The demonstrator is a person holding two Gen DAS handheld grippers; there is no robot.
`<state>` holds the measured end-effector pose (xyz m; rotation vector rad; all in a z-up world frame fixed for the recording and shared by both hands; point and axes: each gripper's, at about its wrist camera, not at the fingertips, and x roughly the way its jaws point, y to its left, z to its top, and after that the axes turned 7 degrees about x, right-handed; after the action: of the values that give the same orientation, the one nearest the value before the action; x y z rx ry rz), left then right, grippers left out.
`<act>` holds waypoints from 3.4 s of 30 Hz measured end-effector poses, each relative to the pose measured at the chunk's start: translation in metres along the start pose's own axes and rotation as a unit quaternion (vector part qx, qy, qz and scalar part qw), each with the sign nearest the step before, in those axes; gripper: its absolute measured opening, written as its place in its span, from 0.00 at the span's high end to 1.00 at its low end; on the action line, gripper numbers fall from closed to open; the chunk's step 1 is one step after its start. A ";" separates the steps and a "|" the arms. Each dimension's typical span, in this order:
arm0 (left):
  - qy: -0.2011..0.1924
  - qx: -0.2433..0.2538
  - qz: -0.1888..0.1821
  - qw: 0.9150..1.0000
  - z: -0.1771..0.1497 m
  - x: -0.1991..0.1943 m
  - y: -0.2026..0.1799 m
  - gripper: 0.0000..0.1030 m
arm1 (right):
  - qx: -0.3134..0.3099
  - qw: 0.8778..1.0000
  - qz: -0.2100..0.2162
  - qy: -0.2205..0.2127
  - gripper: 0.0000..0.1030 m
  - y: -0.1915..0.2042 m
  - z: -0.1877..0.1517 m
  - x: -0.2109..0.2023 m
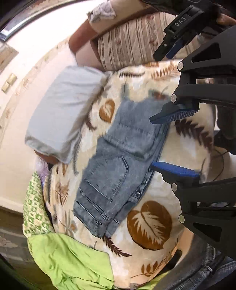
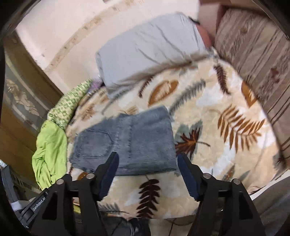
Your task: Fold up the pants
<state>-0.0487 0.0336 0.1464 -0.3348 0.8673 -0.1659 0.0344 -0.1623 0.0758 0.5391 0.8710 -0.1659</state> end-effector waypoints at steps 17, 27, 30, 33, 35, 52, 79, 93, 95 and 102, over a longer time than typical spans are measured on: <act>-0.012 -0.010 0.003 1.000 -0.008 0.011 0.012 0.33 | -0.029 0.999 0.016 -0.007 0.15 0.011 -0.014 0.010; 0.018 -0.098 0.025 0.995 0.012 0.073 0.063 0.33 | -0.035 0.998 0.033 0.039 0.15 0.022 -0.023 0.074; 0.035 -0.137 0.013 0.990 0.019 0.099 0.079 0.33 | -0.053 0.997 0.045 0.043 0.15 0.030 -0.025 0.083; 0.042 -0.174 0.001 0.984 0.023 0.119 0.096 0.34 | -0.058 0.996 0.029 0.057 0.15 0.034 -0.027 0.092; 0.042 -0.177 0.004 0.983 0.025 0.127 0.102 0.34 | -0.047 0.996 0.022 0.071 0.15 0.033 -0.027 0.094; 0.044 -0.245 0.001 0.968 0.039 0.132 0.141 0.34 | -0.111 0.991 0.057 0.042 0.15 0.076 -0.023 0.101; 0.049 -0.277 0.190 0.941 0.096 0.204 0.175 0.80 | -0.073 0.985 0.110 0.114 0.15 0.068 -0.023 0.165; -0.086 0.261 0.212 0.938 0.069 0.202 -0.126 0.90 | 0.007 0.975 0.202 0.097 0.14 -0.003 0.060 0.144; -0.063 0.287 0.206 0.933 0.057 0.216 -0.140 0.90 | 0.025 0.970 0.222 0.093 0.14 -0.010 0.067 0.143; -0.016 0.337 0.161 0.928 0.024 0.234 -0.170 0.89 | 0.051 0.966 0.236 0.096 0.14 -0.023 0.071 0.146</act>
<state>0.1176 -0.1849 0.0526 0.4477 0.7699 -0.1427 0.1684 -0.2075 -0.0080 0.8537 0.9001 0.2827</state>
